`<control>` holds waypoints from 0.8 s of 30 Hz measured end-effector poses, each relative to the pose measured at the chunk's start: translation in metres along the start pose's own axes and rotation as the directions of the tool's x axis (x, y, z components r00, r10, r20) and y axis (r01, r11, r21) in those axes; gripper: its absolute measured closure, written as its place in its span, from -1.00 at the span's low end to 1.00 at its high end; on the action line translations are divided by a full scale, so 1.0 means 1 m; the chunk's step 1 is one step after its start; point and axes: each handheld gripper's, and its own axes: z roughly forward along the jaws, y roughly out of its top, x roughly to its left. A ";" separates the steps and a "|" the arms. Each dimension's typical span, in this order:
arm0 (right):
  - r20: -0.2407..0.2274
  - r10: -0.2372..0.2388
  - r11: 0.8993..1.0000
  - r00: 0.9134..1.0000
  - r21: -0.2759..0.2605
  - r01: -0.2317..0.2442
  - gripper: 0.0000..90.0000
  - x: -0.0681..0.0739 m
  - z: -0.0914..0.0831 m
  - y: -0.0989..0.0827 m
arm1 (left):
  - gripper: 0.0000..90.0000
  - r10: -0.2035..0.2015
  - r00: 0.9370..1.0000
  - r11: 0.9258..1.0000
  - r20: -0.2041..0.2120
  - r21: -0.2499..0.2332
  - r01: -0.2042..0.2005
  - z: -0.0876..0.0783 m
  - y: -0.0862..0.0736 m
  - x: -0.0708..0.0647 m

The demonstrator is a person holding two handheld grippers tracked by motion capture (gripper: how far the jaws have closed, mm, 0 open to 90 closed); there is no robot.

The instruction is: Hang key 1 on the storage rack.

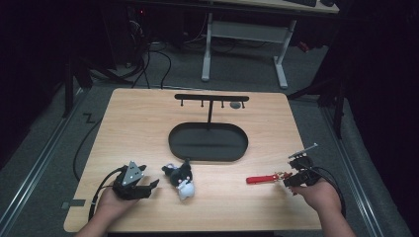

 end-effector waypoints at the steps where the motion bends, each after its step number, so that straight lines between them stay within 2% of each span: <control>1: -0.003 -0.010 1.000 1.000 0.003 0.010 0.49 0.002 -0.004 0.001 | -0.35 0.000 1.000 1.000 0.000 -0.001 0.000 0.000 0.000 0.000; 4: 0.001 -0.032 0.999 0.999 0.009 0.032 0.49 0.010 -0.018 0.003 | -0.35 -0.003 1.000 1.000 0.000 -0.005 0.003 0.000 0.000 0.000; 9: 0.002 -0.042 0.999 0.999 -0.001 0.042 0.49 0.022 -0.039 0.006 | -0.36 -0.009 1.000 1.000 0.004 -0.012 0.009 -0.001 0.000 0.001; 18: 0.013 -0.069 0.998 0.998 -0.009 0.069 0.49 0.035 -0.064 0.015 | -0.36 -0.012 1.000 1.000 0.003 -0.016 0.012 -0.002 0.000 0.001; 24: 0.008 -0.063 0.998 0.998 -0.020 0.063 0.49 0.041 -0.080 0.021 | -0.36 -0.013 1.000 1.000 0.002 -0.014 0.013 -0.002 0.000 0.002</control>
